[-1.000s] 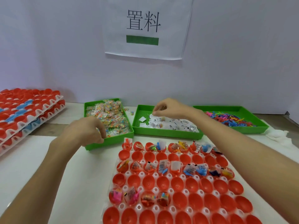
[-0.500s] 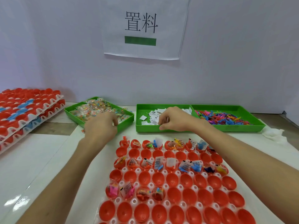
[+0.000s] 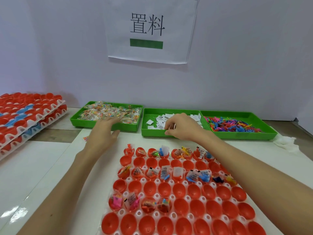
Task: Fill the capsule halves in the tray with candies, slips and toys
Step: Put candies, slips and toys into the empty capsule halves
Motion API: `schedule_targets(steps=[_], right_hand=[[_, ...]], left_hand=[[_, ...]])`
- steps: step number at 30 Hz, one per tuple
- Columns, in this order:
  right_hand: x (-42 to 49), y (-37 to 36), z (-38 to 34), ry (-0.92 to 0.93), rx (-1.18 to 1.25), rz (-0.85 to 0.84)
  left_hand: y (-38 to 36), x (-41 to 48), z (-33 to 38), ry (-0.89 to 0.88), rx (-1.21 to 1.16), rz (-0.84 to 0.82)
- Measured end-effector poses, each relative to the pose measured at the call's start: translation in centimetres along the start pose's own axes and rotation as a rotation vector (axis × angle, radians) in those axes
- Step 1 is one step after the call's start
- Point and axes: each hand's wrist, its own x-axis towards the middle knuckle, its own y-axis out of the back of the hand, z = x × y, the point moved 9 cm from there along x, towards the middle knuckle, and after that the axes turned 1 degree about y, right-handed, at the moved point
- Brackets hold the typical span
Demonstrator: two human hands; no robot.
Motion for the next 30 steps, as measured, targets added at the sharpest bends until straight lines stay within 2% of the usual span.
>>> schedule_targets(steps=[3,6,9,14,17,19,24,27,29,30], right_hand=[[0.1,0.2,-0.4,-0.022,-0.044,0.054],[-0.2,0.4,-0.5,-0.035,-0.055,0.039],[-1.3,2.2,-0.3,-0.039,0.024,0.090],[-7.0,8.1,0.6,-0.092,0.285,0.322],[-13.6,11.0,2.6,-0.174,0.578,0.516],[-18.4,10.6,4.9,-0.291,0.880,0.561],[-28.8,4.2,9.0,-0.548,1.471,0.536],[-31.5,0.8,6.4,-0.596,1.662,0.402],[-31.5,-0.4,4.4,-0.403,2.009,0.195],[-31.5,-0.8,4.2,-0.345,2.067,0.135]], left_hand=[[-1.3,0.0,1.6,-0.068,-0.086,-0.068],[-1.6,0.1,2.3,-0.073,-0.111,-0.074],[-1.1,-0.3,2.4,-0.092,-0.122,-0.092],[0.4,-2.3,2.7,-0.075,-0.226,-0.093],[2.1,-4.6,1.9,0.090,-0.464,-0.037],[2.6,-7.2,0.5,0.254,-0.713,-0.011],[1.5,-15.3,-4.3,0.598,-1.202,-0.069],[1.1,-19.0,-7.3,0.727,-1.414,-0.119],[0.3,-20.6,-7.9,0.789,-1.556,-0.236],[0.1,-21.4,-7.2,0.782,-1.637,-0.323]])
